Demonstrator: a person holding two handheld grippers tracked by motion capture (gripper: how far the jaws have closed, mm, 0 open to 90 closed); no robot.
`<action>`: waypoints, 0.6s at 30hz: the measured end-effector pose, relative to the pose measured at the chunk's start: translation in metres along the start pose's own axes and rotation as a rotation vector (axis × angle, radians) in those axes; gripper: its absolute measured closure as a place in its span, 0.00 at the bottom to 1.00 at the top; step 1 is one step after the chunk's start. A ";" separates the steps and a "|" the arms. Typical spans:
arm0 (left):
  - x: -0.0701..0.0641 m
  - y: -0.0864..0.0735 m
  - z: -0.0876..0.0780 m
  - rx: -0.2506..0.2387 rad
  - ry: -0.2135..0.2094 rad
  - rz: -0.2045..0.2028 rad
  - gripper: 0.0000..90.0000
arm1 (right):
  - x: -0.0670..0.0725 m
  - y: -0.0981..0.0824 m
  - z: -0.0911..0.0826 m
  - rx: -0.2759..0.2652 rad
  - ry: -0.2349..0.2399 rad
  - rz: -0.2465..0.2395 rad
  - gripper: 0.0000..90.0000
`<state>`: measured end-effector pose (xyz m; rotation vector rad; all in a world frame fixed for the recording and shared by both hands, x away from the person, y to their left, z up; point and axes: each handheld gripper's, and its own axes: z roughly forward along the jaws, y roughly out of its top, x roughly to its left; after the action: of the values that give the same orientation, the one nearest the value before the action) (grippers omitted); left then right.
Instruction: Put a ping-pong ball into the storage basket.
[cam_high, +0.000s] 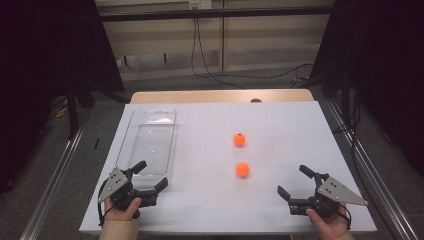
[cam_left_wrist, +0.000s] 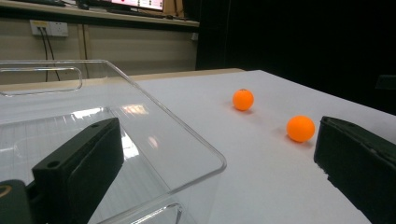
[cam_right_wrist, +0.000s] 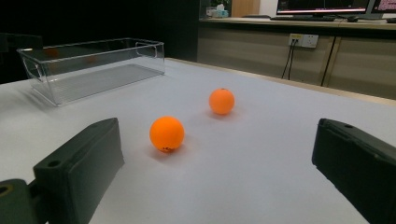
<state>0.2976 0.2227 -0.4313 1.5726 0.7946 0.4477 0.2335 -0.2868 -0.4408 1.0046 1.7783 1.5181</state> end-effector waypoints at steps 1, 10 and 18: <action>0.000 0.000 0.000 0.000 0.000 0.000 0.02 | 0.000 0.000 0.000 0.001 0.000 0.002 0.01; -0.002 0.001 0.004 0.004 -0.015 -0.010 0.02 | 0.000 0.000 0.000 0.002 0.000 0.000 0.01; -0.007 0.004 0.011 0.005 -0.030 -0.028 0.02 | 0.000 0.000 -0.001 0.003 0.001 -0.003 0.01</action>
<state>0.3013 0.2104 -0.4276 1.5674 0.7942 0.4006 0.2326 -0.2873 -0.4410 1.0023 1.7825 1.5151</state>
